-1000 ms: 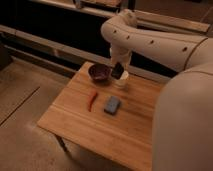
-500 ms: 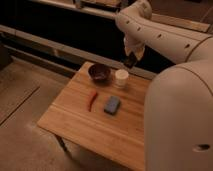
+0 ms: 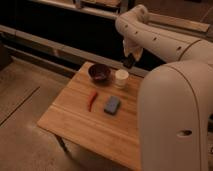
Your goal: Place the eraser in the ceramic cup
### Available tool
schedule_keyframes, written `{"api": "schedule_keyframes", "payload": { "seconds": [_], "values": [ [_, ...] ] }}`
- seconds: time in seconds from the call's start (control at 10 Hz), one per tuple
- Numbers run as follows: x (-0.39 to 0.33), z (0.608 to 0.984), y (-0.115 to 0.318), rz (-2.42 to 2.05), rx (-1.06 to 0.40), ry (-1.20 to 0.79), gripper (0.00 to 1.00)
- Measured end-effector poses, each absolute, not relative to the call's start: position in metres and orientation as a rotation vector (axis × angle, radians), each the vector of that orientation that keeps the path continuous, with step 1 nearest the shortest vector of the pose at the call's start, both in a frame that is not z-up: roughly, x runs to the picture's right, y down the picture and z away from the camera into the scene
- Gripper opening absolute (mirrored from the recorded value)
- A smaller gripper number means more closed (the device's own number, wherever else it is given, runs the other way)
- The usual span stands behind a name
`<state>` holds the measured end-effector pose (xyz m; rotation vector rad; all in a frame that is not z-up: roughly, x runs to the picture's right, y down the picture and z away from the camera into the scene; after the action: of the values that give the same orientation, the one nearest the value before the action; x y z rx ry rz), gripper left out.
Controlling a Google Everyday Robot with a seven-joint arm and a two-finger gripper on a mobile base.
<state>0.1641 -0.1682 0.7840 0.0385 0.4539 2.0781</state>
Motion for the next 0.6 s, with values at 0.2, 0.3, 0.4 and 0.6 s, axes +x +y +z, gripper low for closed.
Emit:
{"api": "schedule_keyframes", "payload": {
  "seconds": [0.2, 0.3, 0.4, 0.6],
  "values": [
    [0.165, 0.796, -0.161, 2.059, 0.026, 0.464, 0.00],
    [0.165, 0.803, -0.156, 2.046, 0.014, 0.470, 0.00],
    [0.164, 0.807, -0.154, 2.040, 0.005, 0.471, 0.00],
    [0.160, 0.815, -0.154, 2.024, -0.014, 0.465, 0.00]
  ]
}}
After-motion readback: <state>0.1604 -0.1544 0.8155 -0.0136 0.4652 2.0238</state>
